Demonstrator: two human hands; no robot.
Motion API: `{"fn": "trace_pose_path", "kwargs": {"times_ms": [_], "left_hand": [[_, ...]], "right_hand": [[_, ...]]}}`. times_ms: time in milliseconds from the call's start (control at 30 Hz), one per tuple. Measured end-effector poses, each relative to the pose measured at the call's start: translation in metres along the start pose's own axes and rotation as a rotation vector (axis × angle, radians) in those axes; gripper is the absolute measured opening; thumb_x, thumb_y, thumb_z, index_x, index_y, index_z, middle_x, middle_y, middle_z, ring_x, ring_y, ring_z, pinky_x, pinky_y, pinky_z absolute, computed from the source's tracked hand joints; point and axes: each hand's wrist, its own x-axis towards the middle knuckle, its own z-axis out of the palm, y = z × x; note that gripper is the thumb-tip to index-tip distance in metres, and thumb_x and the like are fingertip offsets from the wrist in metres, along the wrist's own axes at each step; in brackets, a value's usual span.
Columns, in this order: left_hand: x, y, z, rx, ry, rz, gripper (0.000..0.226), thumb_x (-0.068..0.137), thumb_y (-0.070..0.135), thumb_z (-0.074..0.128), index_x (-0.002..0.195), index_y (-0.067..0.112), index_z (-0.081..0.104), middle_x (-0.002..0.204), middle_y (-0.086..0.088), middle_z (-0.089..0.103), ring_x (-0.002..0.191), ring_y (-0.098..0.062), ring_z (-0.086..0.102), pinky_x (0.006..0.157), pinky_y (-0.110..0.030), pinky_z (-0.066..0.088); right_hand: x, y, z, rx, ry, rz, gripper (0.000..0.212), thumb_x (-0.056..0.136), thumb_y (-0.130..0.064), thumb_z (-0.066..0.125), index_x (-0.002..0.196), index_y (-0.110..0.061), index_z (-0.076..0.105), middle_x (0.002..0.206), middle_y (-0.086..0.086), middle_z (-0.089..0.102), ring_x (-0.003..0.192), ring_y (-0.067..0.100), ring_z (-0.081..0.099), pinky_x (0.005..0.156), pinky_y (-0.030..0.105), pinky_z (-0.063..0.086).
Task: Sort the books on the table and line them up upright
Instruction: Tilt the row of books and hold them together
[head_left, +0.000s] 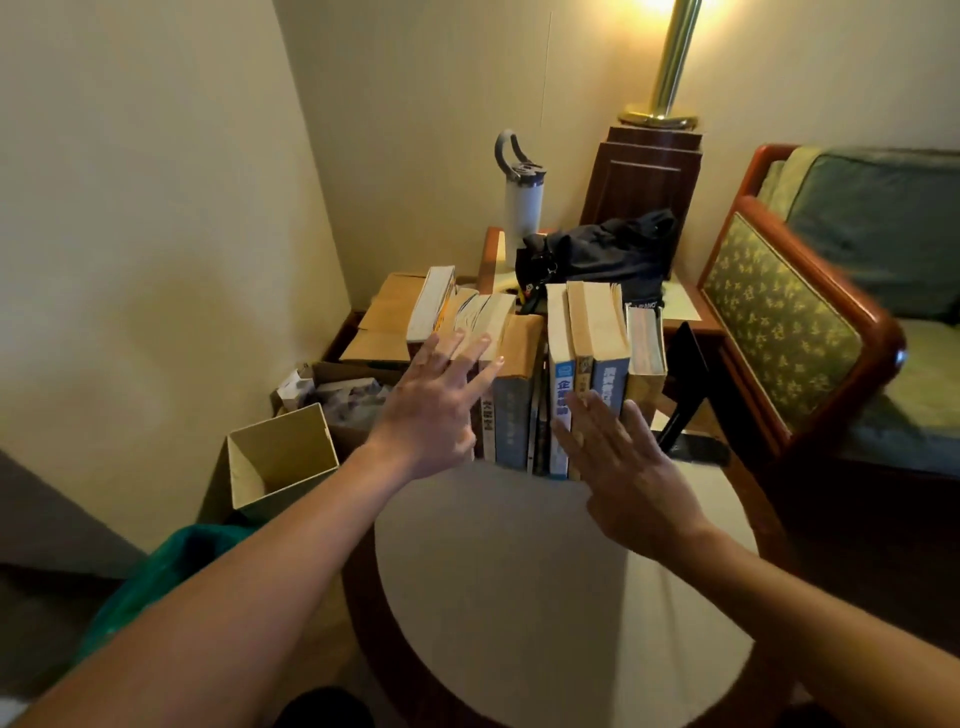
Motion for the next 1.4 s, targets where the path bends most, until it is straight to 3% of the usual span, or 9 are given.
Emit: {"fn": "trace_pose_path", "kwargs": {"times_ms": [200, 300, 433, 667, 833, 933, 1067, 1167, 1400], "left_hand": [[-0.006, -0.017, -0.012, -0.065, 0.07, -0.267, 0.092, 0.08, 0.033, 0.072, 0.157, 0.021, 0.024, 0.167, -0.009, 0.011, 0.154, -0.033, 0.005, 0.123, -0.049, 0.01], [-0.009, -0.016, -0.004, -0.1, -0.06, -0.307, 0.095, 0.081, 0.037, 0.072, 0.159, 0.024, 0.017, 0.168, -0.004, 0.001, 0.155, -0.027, 0.001, 0.12, -0.049, 0.025], [-0.01, -0.019, -0.003, -0.203, -0.051, -0.314, 0.096, 0.082, 0.038, 0.07, 0.159, 0.026, 0.014, 0.168, 0.002, -0.002, 0.155, -0.022, -0.003, 0.114, -0.049, 0.038], [-0.03, 0.016, 0.025, -0.463, 0.203, -0.504, 0.113, 0.085, 0.049, 0.07, 0.159, 0.019, -0.01, 0.167, 0.001, -0.018, 0.154, -0.019, -0.012, 0.123, -0.043, 0.007], [-0.033, 0.048, 0.06, -0.664, 0.33, -0.672, 0.1, 0.092, 0.043, 0.057, 0.159, 0.015, -0.011, 0.166, -0.001, -0.021, 0.154, -0.017, -0.015, 0.125, -0.052, 0.012], [-0.026, 0.056, 0.083, -0.698, 0.424, -0.698, 0.096, 0.093, 0.047, 0.051, 0.158, 0.01, -0.009, 0.166, -0.005, -0.02, 0.154, -0.023, -0.013, 0.124, -0.057, 0.012], [0.003, 0.067, 0.105, -0.719, 0.553, -0.869, 0.096, 0.096, 0.058, 0.043, 0.157, -0.001, -0.002, 0.166, -0.015, -0.014, 0.154, -0.031, -0.009, 0.121, -0.061, 0.013], [0.021, 0.082, 0.116, -0.798, 0.612, -1.011, 0.101, 0.094, 0.059, 0.048, 0.157, 0.001, -0.005, 0.166, -0.013, -0.015, 0.154, -0.029, -0.009, 0.122, -0.06, 0.012], [0.047, 0.092, 0.133, -0.825, 0.753, -1.072, 0.109, 0.09, 0.078, 0.027, 0.156, -0.003, -0.003, 0.165, -0.02, -0.012, 0.154, -0.035, -0.006, 0.121, -0.062, 0.011]], "right_hand": [[0.02, 0.041, -0.03, 0.098, -0.005, 0.153, 0.098, 0.087, -0.042, 0.061, 0.16, -0.011, 0.004, 0.165, 0.022, -0.011, 0.152, 0.039, -0.01, 0.121, 0.061, 0.008], [0.027, 0.041, -0.025, 0.126, -0.061, 0.147, 0.099, 0.087, -0.039, 0.059, 0.159, -0.009, -0.002, 0.165, 0.02, -0.009, 0.152, 0.037, -0.013, 0.122, 0.059, 0.006], [0.029, 0.036, -0.023, 0.17, -0.094, 0.154, 0.098, 0.087, -0.036, 0.058, 0.159, -0.008, -0.001, 0.166, 0.02, -0.002, 0.153, 0.039, -0.007, 0.121, 0.06, 0.013], [0.031, 0.023, -0.026, 0.231, 0.05, 0.059, 0.084, 0.092, -0.037, 0.055, 0.159, -0.01, 0.012, 0.167, 0.018, -0.001, 0.154, 0.035, -0.005, 0.122, 0.059, 0.012], [0.037, -0.019, 0.002, 0.029, -0.047, -0.28, 0.08, 0.098, -0.039, 0.046, 0.159, -0.008, 0.005, 0.164, 0.023, -0.012, 0.152, 0.039, -0.014, 0.122, 0.059, 0.007], [0.05, -0.018, 0.005, -0.054, -0.09, -0.301, 0.079, 0.1, -0.042, 0.041, 0.157, -0.004, 0.001, 0.163, 0.025, -0.016, 0.151, 0.04, -0.017, 0.121, 0.059, 0.005], [0.071, 0.001, -0.018, 0.142, 0.048, -0.243, 0.074, 0.097, -0.034, 0.049, 0.158, -0.008, 0.017, 0.167, 0.018, -0.002, 0.154, 0.034, -0.004, 0.122, 0.057, 0.008], [0.111, 0.02, -0.05, 0.258, 0.117, -0.249, 0.073, 0.099, -0.044, 0.041, 0.16, -0.016, 0.013, 0.168, 0.012, -0.003, 0.154, 0.028, -0.008, 0.124, 0.051, 0.005], [0.223, 0.053, -0.068, 0.483, -0.134, -0.357, 0.065, 0.105, -0.053, 0.023, 0.156, -0.039, -0.015, 0.163, -0.01, -0.025, 0.149, 0.012, -0.028, 0.12, 0.038, -0.013]]}}
